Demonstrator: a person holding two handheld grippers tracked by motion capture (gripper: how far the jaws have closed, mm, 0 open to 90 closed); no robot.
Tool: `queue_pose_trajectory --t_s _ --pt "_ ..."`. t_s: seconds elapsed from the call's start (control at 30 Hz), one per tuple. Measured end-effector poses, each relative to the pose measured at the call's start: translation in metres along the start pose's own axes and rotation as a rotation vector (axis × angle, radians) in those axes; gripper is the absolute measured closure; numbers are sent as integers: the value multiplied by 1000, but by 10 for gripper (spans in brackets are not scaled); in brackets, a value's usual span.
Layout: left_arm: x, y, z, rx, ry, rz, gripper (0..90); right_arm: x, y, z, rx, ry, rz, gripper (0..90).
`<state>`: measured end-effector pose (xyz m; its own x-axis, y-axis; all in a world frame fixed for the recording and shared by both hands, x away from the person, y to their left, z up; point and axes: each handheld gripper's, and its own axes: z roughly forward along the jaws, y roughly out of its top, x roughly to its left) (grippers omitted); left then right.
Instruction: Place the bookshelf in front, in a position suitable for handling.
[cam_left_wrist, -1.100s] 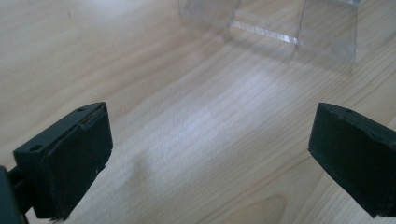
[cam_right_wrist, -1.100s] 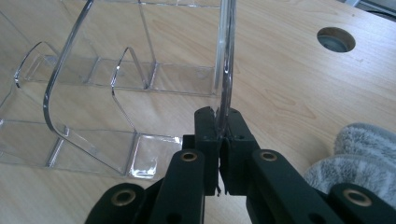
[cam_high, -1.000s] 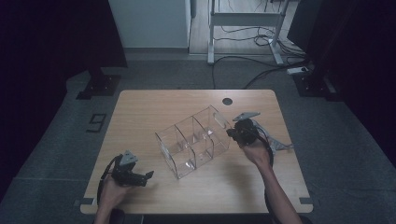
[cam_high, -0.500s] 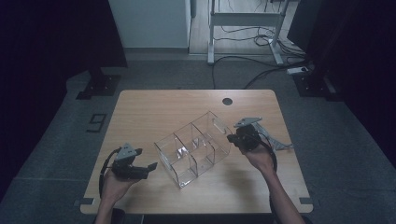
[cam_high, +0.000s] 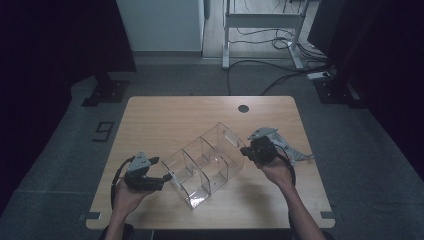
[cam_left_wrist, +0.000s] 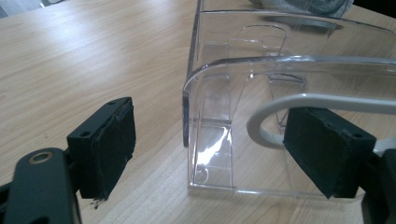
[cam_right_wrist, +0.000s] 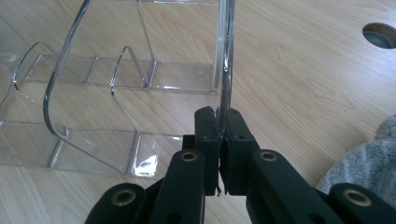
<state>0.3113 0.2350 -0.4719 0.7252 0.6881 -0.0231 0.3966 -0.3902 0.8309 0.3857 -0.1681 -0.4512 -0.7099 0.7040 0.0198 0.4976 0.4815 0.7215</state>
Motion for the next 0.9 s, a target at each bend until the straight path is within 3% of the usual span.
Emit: queue_pose_trajectory --t_s 0.17,0.33,0.4,0.43,0.47,0.5,0.63,0.9 --pt "-2 -1 2 0 -4 10 211 2 1 1 0 11 -3 859" --pt "-6 -1 1 1 -31 20 376 2 1 0 6 22 -3 827" --pt "-6 -1 1 1 -40 17 429 2 1 -1 2 32 -3 779" --pt "-7 -1 1 3 -36 12 430 2 2 -4 0 31 -8 681" --pt "-7 -1 1 3 -36 12 432 2 2 -4 0 31 -8 681" --pt "-7 -1 1 2 -33 10 432 1 2 -9 0 21 -17 575" --pt "-8 -2 1 -2 -23 6 436 -7 3 -24 -18 7 -2 419" --pt "-9 -3 1 -10 -19 -1 440 -37 -12 -45 9 -46 67 266"
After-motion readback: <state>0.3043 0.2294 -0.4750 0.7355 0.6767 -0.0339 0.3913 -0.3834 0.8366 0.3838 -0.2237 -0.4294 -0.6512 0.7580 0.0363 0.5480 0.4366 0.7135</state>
